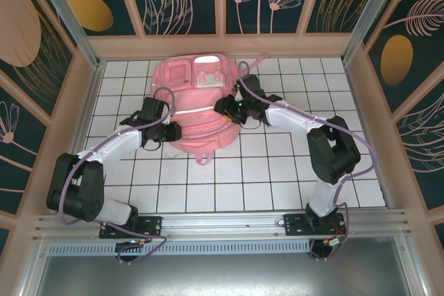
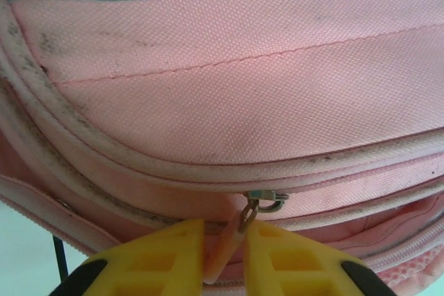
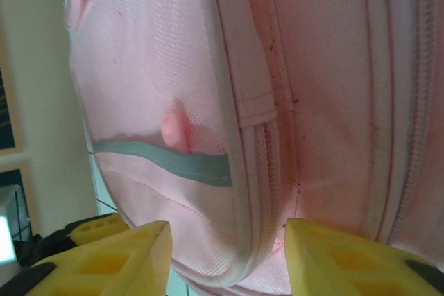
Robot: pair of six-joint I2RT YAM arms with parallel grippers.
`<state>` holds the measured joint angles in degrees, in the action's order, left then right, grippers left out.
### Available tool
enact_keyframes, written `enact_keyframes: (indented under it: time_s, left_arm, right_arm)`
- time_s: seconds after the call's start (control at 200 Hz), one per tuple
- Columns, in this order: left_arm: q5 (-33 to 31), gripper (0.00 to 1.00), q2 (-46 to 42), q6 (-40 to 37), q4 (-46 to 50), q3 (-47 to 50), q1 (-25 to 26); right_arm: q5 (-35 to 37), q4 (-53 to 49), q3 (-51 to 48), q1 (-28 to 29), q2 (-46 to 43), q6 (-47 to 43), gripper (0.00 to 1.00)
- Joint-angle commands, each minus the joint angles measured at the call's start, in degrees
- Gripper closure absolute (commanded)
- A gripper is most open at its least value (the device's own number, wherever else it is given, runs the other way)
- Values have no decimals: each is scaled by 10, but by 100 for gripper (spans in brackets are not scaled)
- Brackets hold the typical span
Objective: Pack the student bag
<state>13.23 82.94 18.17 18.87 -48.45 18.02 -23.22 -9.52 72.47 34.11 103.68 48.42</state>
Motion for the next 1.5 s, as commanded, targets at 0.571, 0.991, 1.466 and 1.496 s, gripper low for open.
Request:
enact_keyframes:
  time_s: [0.571,0.991,1.466,1.496]
  left_arm:
    - [-244,100,-57,58,36,-13,0]
    - [-170,100,26,108,-27,-53,-62]
    - [-207,32,-24,107,41,-111,-65]
    - [-208,29,-32,110,40,-111,-64]
  right_arm:
    - [158,-72,40,-22,1,-29,93]
    - [172,-78,62,-24,24,-44,95]
    - [205,-110,1,-98,-79,-93,34]
    - [211,-114,-3,-112,-74,-96,33]
